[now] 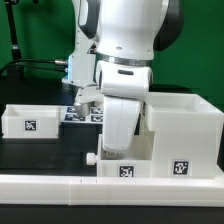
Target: Assemble drawer
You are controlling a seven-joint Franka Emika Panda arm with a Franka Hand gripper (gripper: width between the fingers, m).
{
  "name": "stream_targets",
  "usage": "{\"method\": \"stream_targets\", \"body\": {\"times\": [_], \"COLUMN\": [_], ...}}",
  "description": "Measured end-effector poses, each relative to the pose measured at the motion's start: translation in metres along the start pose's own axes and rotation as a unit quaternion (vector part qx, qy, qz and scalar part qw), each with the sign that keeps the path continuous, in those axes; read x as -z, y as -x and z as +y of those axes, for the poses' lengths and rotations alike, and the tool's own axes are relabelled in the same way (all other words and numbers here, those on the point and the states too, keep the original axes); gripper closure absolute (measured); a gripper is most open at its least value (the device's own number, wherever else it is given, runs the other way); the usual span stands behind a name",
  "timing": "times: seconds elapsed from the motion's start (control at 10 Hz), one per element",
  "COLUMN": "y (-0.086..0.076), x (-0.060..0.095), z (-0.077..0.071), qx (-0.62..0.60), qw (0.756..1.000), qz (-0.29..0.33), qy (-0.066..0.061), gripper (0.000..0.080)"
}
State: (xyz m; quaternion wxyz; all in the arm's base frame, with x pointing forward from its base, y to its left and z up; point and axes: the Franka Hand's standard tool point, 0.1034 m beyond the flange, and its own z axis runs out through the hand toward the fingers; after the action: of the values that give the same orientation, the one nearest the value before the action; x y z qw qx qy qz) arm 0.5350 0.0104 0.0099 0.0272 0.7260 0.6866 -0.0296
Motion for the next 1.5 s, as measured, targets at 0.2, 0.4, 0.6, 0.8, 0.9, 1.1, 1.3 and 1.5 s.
{"method": "stream_targets", "body": {"times": [0.2,0.4,0.6,0.8,0.9,1.1,1.3,1.5], "y": [0.001,0.001,0.001,0.002,0.002,0.003,-0.001,0.008], "x": [-0.001,0.0,0.001,0.002,0.001,0.005,0.02,0.045], "z": [-0.001,0.0,0.001,0.002,0.001,0.002,0.007,0.011], "qx": [-0.001,0.032,0.035,0.031,0.03,0.022,0.019,0.017], "qw": [1.0,0.999,0.999,0.999,0.999,1.0,1.0,0.999], "qz": [0.0,-0.004,-0.016,-0.017,-0.017,-0.018,-0.019,-0.028], "qy": [-0.001,0.002,0.004,0.002,0.002,0.002,0.009,0.006], "gripper": [0.0755,0.0755,0.0755,0.0755,0.0755,0.0563,0.0427,0.018]}}
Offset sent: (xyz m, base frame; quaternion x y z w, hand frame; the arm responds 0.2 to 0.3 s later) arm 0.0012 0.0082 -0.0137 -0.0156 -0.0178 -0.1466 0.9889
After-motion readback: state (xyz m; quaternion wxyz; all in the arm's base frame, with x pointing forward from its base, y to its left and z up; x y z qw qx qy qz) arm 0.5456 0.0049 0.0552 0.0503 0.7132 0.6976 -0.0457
